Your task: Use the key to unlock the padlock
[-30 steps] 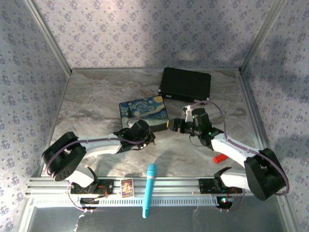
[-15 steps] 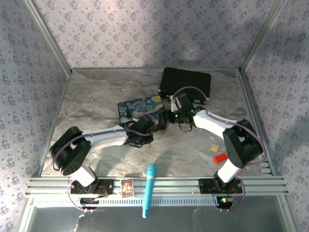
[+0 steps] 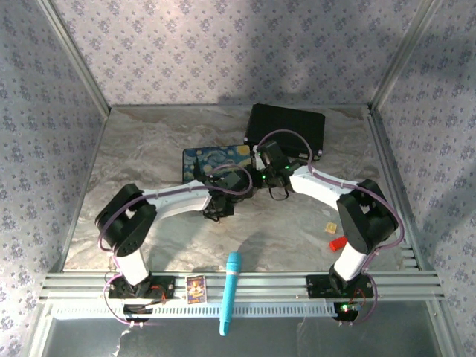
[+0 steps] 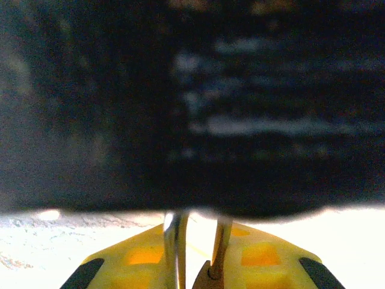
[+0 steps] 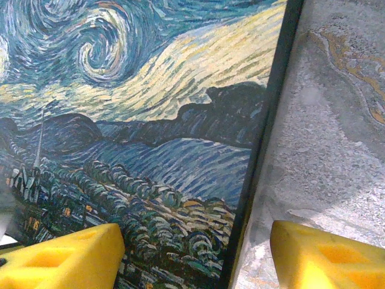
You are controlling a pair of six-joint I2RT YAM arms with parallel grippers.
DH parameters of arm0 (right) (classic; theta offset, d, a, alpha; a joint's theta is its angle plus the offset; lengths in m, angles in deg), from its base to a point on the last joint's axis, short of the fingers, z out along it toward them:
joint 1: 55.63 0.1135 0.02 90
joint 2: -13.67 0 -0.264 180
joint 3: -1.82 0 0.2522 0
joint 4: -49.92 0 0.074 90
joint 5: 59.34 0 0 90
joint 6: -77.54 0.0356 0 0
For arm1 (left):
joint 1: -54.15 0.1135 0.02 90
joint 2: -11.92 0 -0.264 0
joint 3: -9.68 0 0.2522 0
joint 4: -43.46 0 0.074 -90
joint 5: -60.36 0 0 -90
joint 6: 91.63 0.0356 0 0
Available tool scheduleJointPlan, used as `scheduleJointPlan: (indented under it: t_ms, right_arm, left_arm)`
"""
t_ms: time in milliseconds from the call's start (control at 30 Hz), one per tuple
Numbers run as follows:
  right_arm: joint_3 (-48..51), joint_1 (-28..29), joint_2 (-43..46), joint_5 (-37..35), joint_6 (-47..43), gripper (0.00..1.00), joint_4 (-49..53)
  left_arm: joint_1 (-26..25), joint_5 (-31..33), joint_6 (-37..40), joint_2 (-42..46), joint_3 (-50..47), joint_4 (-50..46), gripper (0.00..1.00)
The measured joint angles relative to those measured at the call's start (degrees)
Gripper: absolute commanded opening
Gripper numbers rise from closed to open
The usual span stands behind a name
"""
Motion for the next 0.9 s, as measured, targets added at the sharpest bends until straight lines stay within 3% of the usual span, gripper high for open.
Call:
scheduleJointPlan:
  t_ms: [67, 533, 767, 900]
  right_arm:
    - [-0.02, 0.02, -0.02, 0.02, 0.04, 0.67, 0.02]
    - [-0.74, 0.00, -1.20, 0.68, 1.14, 0.67, -0.72]
    - [-0.74, 0.57, -1.36, 1.49, 1.64, 0.66, -1.38]
    - [-0.72, 1.55, -1.36, 1.20, 2.58, 0.65, -2.03]
  left_arm:
    - [-0.07, 0.28, 0.00, -0.11, -0.11, 0.24, 0.14]
    - [-3.85, 4.50, -2.60, 0.26, -3.63, 3.63, 0.19]
    - [-4.57, 6.69, -0.96, 0.09, -3.45, 0.26, 0.00]
    - [-3.50, 7.87, 0.33, -0.09, -2.71, -2.43, 0.03]
